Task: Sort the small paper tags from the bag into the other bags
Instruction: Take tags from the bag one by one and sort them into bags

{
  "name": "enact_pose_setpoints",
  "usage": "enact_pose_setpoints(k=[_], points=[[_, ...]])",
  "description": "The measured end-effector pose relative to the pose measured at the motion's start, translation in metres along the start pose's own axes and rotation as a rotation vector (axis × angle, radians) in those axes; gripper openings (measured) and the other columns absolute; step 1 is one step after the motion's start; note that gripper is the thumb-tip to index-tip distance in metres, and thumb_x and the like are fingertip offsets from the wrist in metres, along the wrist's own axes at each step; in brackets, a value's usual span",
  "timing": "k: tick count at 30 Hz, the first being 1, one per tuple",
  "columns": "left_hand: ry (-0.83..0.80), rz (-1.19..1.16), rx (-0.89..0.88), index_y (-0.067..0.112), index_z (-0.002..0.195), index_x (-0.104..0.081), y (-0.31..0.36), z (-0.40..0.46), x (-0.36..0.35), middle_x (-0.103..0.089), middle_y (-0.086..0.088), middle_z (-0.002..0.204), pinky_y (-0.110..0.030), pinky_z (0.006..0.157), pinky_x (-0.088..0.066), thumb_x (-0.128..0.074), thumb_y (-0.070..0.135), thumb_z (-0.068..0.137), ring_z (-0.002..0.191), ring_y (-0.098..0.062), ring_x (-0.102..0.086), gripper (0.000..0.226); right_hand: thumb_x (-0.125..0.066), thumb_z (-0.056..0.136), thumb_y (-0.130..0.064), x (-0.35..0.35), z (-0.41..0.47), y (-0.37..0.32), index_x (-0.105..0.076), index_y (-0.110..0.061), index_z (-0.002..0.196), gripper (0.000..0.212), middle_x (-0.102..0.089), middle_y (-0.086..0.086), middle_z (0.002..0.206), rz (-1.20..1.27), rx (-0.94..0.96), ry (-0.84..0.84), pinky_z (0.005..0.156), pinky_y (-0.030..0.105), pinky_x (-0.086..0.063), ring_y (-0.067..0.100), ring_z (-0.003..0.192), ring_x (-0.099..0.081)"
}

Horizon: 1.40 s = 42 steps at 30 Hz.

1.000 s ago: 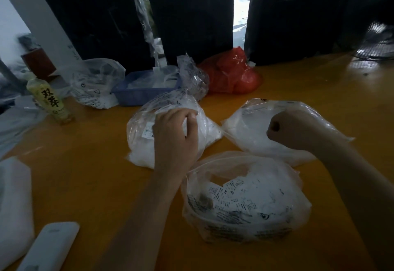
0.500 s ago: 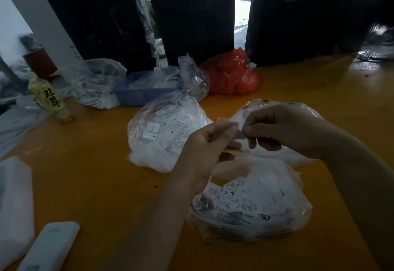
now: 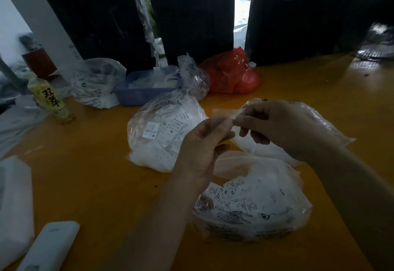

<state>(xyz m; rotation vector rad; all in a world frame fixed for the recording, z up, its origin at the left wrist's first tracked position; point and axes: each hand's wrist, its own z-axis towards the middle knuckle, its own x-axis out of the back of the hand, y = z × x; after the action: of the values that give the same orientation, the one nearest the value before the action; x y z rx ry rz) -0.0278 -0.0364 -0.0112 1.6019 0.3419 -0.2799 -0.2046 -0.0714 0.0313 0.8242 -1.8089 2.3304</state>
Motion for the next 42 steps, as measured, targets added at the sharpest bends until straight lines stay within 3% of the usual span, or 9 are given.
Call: enact_pose_setpoints(k=[5,12,17,21,24,30,35,40,42], points=[[0.074,-0.205,0.008,0.015,0.101,-0.076,-0.003,0.003,-0.002,-0.077,-0.001,0.101,-0.026,0.076,-0.058,-0.077,0.026,0.084,0.093,-0.012,-0.072,0.020,-0.066,0.096,-0.036,-0.006,0.002,0.008,-0.073,-0.016,0.079,0.027,-0.069,-0.004,0.061,-0.042,-0.050,-0.128,0.052,0.019,-0.045,0.005,0.049,-0.055],[0.066,-0.221,0.127,0.027,0.071,-0.081,0.006,0.003,0.008,-0.078,0.001,0.094,-0.016,0.047,-0.045,-0.075,0.019,0.091,0.074,-0.008,-0.072,0.023,-0.074,0.089,-0.043,-0.020,0.003,0.023,-0.069,-0.032,0.101,0.017,-0.069,-0.015,0.094,-0.729,0.019,-0.647,0.075,0.020,-0.054,0.000,0.079,-0.064],[0.084,-0.080,0.174,0.026,0.085,-0.081,0.007,0.001,0.008,-0.079,-0.002,0.097,-0.012,0.043,-0.038,-0.075,0.018,0.091,0.078,-0.010,-0.073,0.012,-0.079,0.084,-0.041,-0.051,-0.005,0.039,-0.067,-0.023,0.116,0.038,-0.051,-0.018,0.086,-0.896,-0.002,-0.869,0.063,0.018,-0.034,-0.001,0.073,-0.046],[0.074,-0.064,0.164,0.014,0.100,-0.076,0.007,0.001,0.010,-0.080,-0.006,0.103,-0.012,0.046,-0.047,-0.072,0.011,0.093,0.090,-0.016,-0.078,0.008,-0.070,0.094,-0.034,-0.048,-0.001,0.038,-0.072,-0.020,0.110,0.022,-0.065,-0.012,0.096,-0.887,0.001,-0.865,0.069,0.016,-0.042,0.007,0.083,-0.057],[0.067,-0.208,0.143,0.002,0.097,-0.075,0.008,0.004,0.010,-0.079,-0.015,0.099,-0.016,0.057,-0.058,-0.071,0.002,0.088,0.090,-0.024,-0.079,0.011,-0.063,0.098,-0.034,-0.034,0.004,0.036,-0.071,-0.014,0.105,0.023,-0.072,0.003,0.102,-0.854,0.009,-0.795,0.084,0.034,-0.056,0.020,0.091,-0.067],[0.087,-0.325,0.146,-0.007,0.103,-0.071,0.008,0.010,0.013,-0.078,-0.024,0.102,-0.022,0.068,-0.064,-0.070,0.004,0.093,0.096,-0.032,-0.078,0.014,-0.064,0.099,-0.033,-0.013,0.011,0.039,-0.069,-0.022,0.099,0.012,-0.075,0.001,0.080,-0.688,-0.019,-0.681,0.068,0.020,-0.051,0.000,0.057,-0.066],[0.122,-0.294,0.079,-0.007,0.097,-0.075,0.006,0.014,0.016,-0.077,-0.023,0.103,-0.026,0.078,-0.064,-0.071,0.006,0.092,0.110,-0.036,-0.074,0.015,-0.068,0.097,-0.034,-0.002,0.012,0.039,-0.072,-0.029,0.093,0.007,-0.076,-0.003,0.075,-0.594,-0.046,-0.601,0.086,0.037,-0.057,0.005,0.055,-0.070],[0.115,-0.268,0.047,-0.007,0.101,-0.076,0.005,0.013,0.017,-0.078,-0.022,0.102,-0.027,0.081,-0.064,-0.071,0.003,0.091,0.103,-0.034,-0.076,0.014,-0.065,0.099,-0.028,0.010,0.009,0.028,-0.067,-0.024,0.095,0.006,-0.069,-0.011,0.059,-0.369,-0.051,-0.256,0.048,0.011,-0.043,0.000,0.043,-0.057],[0.111,-0.255,0.036,-0.008,0.108,-0.073,0.006,0.012,0.016,-0.078,-0.022,0.103,-0.030,0.086,-0.064,-0.073,0.003,0.088,0.099,-0.032,-0.077,0.023,-0.069,0.096,-0.020,0.015,0.010,0.024,-0.069,-0.020,0.094,0.002,-0.067,-0.010,0.058,-0.227,-0.036,-0.072,0.047,0.010,-0.042,0.001,0.045,-0.055]])
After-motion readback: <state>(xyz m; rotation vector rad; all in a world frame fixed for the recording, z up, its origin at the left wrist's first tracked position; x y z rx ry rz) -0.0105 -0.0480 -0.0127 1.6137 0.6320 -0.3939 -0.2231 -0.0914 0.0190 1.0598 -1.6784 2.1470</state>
